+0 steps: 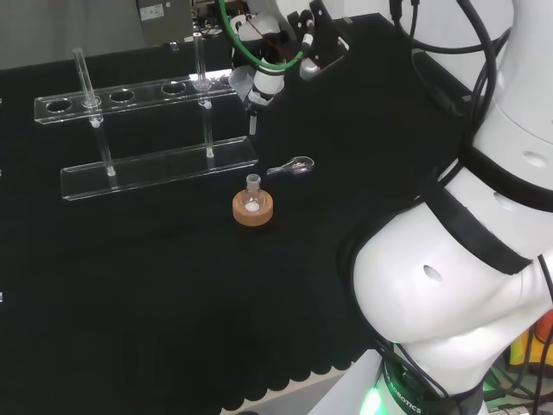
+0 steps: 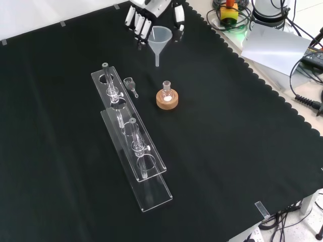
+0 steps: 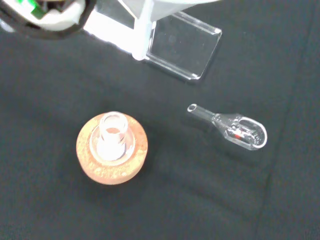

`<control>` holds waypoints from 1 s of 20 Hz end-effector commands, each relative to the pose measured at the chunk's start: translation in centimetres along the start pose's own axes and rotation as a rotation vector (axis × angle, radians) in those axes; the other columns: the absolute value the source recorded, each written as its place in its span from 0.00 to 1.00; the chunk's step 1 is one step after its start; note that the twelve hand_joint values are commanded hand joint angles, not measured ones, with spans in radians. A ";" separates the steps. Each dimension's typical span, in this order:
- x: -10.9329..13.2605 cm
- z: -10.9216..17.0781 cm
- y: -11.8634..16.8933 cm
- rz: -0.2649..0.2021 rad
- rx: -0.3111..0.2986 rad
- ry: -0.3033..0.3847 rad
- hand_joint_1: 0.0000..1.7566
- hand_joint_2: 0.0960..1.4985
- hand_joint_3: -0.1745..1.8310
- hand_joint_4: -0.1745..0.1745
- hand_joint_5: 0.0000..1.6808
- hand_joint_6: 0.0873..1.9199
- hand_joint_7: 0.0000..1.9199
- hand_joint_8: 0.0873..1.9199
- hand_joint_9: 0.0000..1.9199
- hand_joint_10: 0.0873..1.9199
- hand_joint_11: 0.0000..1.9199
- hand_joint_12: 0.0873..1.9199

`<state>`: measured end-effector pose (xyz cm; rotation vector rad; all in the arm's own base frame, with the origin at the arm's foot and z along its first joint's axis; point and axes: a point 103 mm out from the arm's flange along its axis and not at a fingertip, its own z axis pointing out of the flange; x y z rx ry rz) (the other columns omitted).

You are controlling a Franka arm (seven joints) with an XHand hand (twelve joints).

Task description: Put the funnel back on the funnel stand.

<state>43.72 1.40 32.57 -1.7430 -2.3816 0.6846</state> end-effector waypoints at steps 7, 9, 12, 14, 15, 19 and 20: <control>-3.7 -2.6 3.0 0.018 -0.022 0.019 0.45 0.42 0.35 0.56 0.43 0.30 0.32 0.28 0.49 0.18 0.25 0.68; -4.3 -3.1 3.6 0.019 -0.034 0.020 0.45 0.42 0.35 0.56 0.44 0.30 0.33 0.28 0.49 0.18 0.24 0.68; -5.5 -3.7 4.9 0.020 -0.044 0.026 0.45 0.42 0.35 0.56 0.44 0.30 0.33 0.28 0.49 0.18 0.24 0.68; -6.3 -4.1 5.8 0.023 -0.049 0.032 0.45 0.42 0.35 0.56 0.44 0.30 0.33 0.28 0.49 0.18 0.24 0.68; -6.7 -4.3 6.4 0.023 -0.052 0.036 0.45 0.42 0.35 0.55 0.44 0.31 0.33 0.28 0.49 0.18 0.24 0.68; -7.9 -5.0 8.3 0.017 -0.078 0.048 0.45 0.42 0.35 0.55 0.44 0.31 0.33 0.28 0.49 0.18 0.25 0.68; -8.1 -5.2 8.7 0.014 -0.084 0.048 0.45 0.42 0.35 0.55 0.44 0.31 0.33 0.28 0.49 0.18 0.25 0.68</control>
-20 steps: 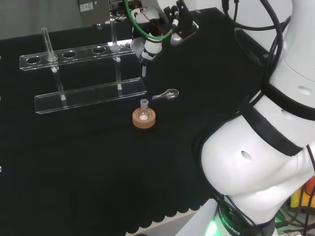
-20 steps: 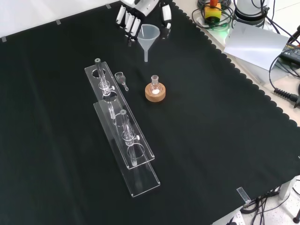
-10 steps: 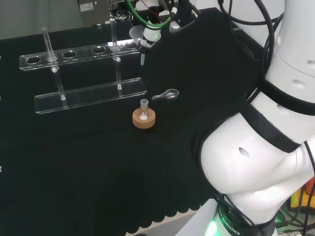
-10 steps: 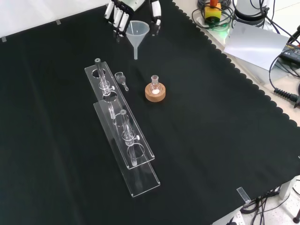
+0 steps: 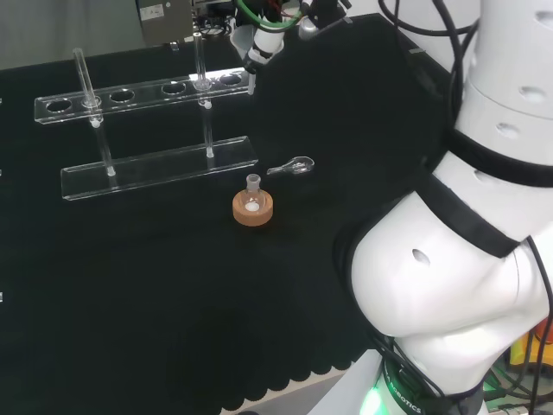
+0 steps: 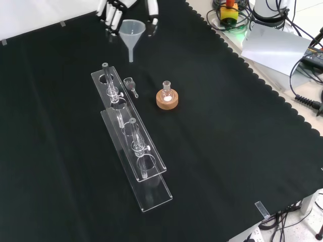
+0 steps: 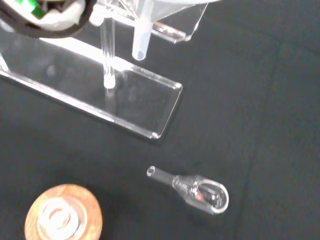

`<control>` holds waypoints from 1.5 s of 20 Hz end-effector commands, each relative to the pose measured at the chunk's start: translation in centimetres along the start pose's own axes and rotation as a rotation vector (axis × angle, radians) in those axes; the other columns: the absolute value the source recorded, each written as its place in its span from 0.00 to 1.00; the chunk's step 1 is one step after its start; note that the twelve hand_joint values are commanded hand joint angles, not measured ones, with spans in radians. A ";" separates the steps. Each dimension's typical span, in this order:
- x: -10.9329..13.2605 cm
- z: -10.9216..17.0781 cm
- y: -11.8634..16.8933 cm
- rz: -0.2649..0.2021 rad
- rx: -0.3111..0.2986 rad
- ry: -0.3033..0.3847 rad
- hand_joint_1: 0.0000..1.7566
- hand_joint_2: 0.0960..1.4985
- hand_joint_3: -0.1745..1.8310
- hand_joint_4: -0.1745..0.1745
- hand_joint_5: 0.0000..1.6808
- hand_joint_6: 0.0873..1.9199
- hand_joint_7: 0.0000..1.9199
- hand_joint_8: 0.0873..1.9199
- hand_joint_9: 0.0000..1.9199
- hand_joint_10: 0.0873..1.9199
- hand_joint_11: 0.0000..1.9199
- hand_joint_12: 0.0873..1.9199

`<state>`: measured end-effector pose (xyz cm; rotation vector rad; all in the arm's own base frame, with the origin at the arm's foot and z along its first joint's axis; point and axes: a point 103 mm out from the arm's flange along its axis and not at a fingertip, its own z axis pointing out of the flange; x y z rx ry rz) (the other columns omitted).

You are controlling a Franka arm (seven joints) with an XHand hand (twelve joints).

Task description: Put the funnel back on the funnel stand.

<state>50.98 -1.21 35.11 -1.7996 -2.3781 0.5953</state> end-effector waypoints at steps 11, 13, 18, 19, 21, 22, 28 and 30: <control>-3.5 -1.5 7.7 -0.036 -0.029 0.030 0.46 0.42 0.35 0.54 0.45 0.32 0.34 0.28 0.49 0.18 0.25 0.67; -3.6 -1.3 8.2 -0.043 -0.022 0.040 0.46 0.42 0.35 0.54 0.45 0.32 0.34 0.28 0.49 0.18 0.25 0.67; -3.4 -0.7 9.4 -0.051 -0.007 0.046 0.46 0.42 0.35 0.54 0.45 0.32 0.33 0.28 0.49 0.18 0.25 0.67; -3.3 -0.6 9.6 -0.051 -0.003 0.046 0.46 0.42 0.35 0.54 0.45 0.32 0.33 0.28 0.49 0.18 0.25 0.67; -3.1 -0.5 9.8 -0.051 0.006 0.043 0.46 0.42 0.35 0.54 0.45 0.32 0.33 0.28 0.49 0.18 0.25 0.67; -3.0 -0.4 9.9 -0.050 0.012 0.042 0.46 0.42 0.35 0.54 0.45 0.32 0.33 0.28 0.49 0.18 0.25 0.67; -2.8 1.2 10.5 -0.034 0.064 0.038 0.46 0.42 0.36 0.54 0.45 0.32 0.33 0.28 0.48 0.18 0.25 0.67; -2.8 1.8 10.7 -0.031 0.069 0.043 0.46 0.42 0.36 0.53 0.44 0.32 0.33 0.28 0.48 0.18 0.25 0.67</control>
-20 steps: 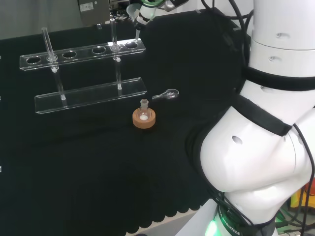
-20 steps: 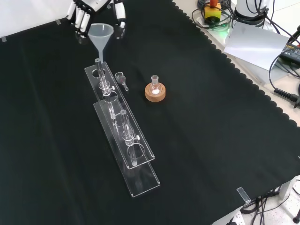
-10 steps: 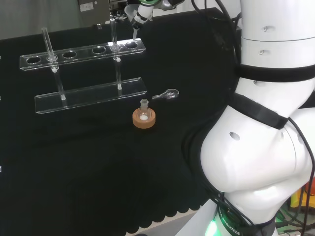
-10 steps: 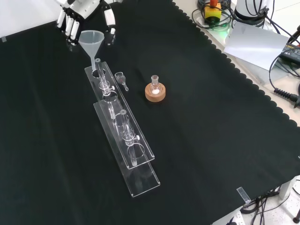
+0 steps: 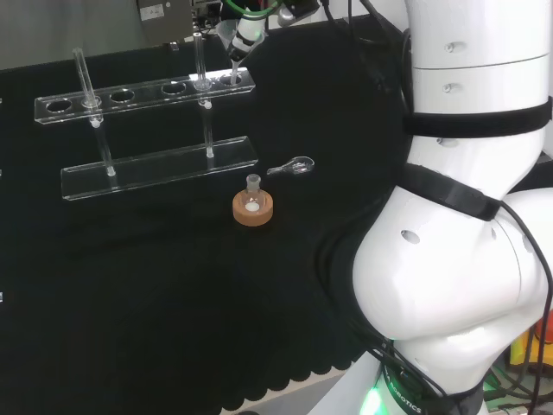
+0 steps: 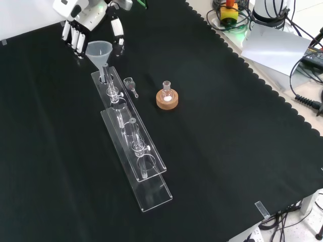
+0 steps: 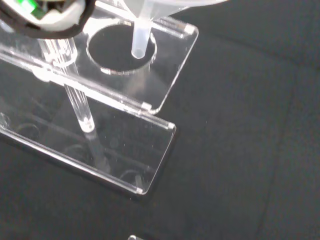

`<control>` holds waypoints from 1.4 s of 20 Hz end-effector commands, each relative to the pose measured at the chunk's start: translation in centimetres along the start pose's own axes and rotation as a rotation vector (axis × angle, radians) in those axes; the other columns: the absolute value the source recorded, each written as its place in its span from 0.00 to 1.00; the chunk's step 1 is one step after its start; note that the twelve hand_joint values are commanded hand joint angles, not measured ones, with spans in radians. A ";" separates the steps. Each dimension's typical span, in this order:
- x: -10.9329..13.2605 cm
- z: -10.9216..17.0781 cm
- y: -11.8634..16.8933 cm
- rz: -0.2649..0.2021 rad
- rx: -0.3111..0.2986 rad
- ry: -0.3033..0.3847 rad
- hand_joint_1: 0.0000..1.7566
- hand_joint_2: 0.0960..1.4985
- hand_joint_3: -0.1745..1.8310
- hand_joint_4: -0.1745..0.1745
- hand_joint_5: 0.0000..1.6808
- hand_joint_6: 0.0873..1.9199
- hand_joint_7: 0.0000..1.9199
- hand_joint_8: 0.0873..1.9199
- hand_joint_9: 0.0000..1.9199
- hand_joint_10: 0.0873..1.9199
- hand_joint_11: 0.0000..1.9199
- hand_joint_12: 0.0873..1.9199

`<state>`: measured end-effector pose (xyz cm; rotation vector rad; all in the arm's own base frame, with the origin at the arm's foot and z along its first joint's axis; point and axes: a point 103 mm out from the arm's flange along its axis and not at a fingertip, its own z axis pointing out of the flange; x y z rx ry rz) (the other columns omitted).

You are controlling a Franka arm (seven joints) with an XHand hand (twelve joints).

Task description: Put the funnel back on the funnel stand.

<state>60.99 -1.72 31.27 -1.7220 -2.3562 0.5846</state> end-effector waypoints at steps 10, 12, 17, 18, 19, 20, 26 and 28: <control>-0.3 2.3 1.0 0.024 0.029 -0.001 0.45 0.42 0.35 0.44 0.30 0.28 0.24 0.31 0.41 0.21 0.22 0.69; -0.1 2.4 1.1 0.023 0.027 -0.007 0.44 0.42 0.36 0.43 0.27 0.24 0.22 0.33 0.39 0.23 0.21 0.70; 0.9 2.4 0.9 0.011 0.029 -0.014 0.43 0.41 0.35 0.42 0.22 0.12 0.15 0.34 0.31 0.28 0.17 0.72; 1.1 2.3 0.8 0.009 0.029 -0.015 0.42 0.41 0.35 0.42 0.21 0.09 0.12 0.34 0.28 0.29 0.16 0.73; 1.4 2.3 0.6 0.007 0.033 -0.016 0.41 0.41 0.35 0.42 0.20 0.06 0.09 0.33 0.25 0.30 0.15 0.73; 1.6 2.2 0.4 0.005 0.040 -0.020 0.40 0.40 0.34 0.43 0.19 0.03 0.07 0.33 0.22 0.31 0.14 0.74; 2.9 1.9 -1.8 -0.007 0.024 -0.019 0.35 0.40 0.29 0.45 0.13 0.00 0.00 0.28 0.11 0.35 0.08 0.76; 3.3 1.7 -3.3 -0.008 -0.002 -0.020 0.34 0.40 0.28 0.45 0.12 0.00 0.00 0.26 0.09 0.36 0.08 0.77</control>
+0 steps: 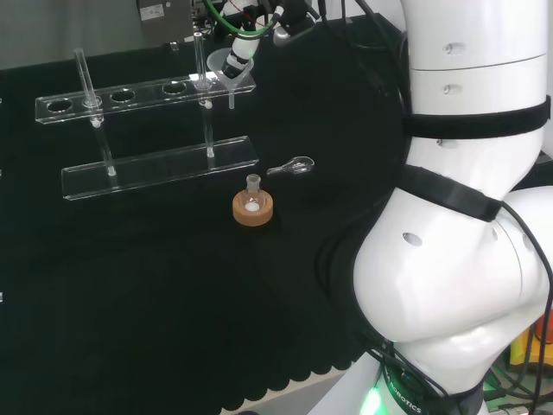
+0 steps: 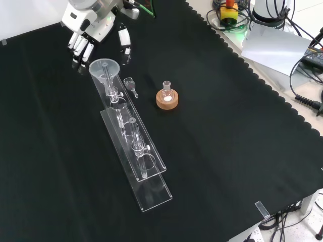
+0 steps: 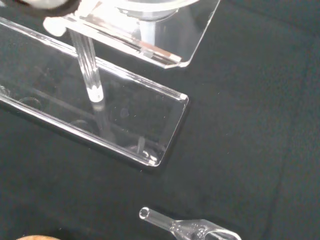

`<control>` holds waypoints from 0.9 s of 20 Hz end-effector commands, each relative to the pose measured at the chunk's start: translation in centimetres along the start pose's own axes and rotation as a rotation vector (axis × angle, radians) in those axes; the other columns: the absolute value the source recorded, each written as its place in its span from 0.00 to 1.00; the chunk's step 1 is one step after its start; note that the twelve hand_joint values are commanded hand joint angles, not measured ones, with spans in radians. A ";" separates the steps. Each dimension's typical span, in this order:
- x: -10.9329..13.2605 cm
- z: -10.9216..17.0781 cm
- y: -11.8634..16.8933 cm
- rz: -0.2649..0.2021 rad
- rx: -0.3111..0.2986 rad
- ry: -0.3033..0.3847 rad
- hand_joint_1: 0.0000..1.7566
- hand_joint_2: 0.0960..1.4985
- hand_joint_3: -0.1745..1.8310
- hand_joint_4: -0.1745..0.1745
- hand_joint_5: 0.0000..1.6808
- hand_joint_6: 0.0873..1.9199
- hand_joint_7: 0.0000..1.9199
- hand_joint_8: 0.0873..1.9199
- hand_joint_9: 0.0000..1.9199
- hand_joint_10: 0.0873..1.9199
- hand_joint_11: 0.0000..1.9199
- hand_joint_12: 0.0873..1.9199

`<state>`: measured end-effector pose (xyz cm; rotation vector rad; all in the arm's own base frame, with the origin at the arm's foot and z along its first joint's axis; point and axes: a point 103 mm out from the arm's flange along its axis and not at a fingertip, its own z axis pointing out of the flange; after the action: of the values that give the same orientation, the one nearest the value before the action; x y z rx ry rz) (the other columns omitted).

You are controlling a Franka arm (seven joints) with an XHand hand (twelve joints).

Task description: Put the funnel back on the funnel stand.

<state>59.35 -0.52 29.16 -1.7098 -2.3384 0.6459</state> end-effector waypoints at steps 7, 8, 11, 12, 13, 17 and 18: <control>3.1 -0.6 -9.9 0.015 -0.124 0.000 0.33 0.41 0.26 0.45 0.12 0.00 0.01 0.28 0.09 0.37 0.07 0.78; 3.3 -0.5 -10.8 0.023 -0.130 0.004 0.33 0.41 0.26 0.45 0.12 0.00 0.01 0.28 0.10 0.38 0.07 0.78; 3.8 0.1 -13.6 0.050 -0.165 0.036 0.33 0.42 0.26 0.44 0.14 0.00 0.02 0.30 0.11 0.37 0.08 0.78; 4.0 0.3 -14.5 0.059 -0.172 0.043 0.33 0.44 0.26 0.44 0.15 0.00 0.02 0.31 0.12 0.37 0.08 0.78; 4.2 0.5 -15.3 0.068 -0.177 0.047 0.33 0.45 0.26 0.44 0.15 0.00 0.02 0.31 0.13 0.37 0.08 0.78; 4.9 1.6 -18.0 0.111 -0.189 0.063 0.34 0.47 0.26 0.44 0.17 0.00 0.04 0.32 0.15 0.36 0.10 0.77; 5.1 1.8 -18.6 0.125 -0.194 0.066 0.34 0.47 0.26 0.44 0.17 0.00 0.04 0.32 0.15 0.36 0.10 0.77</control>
<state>47.20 0.06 34.34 -1.7835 -2.3892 0.5240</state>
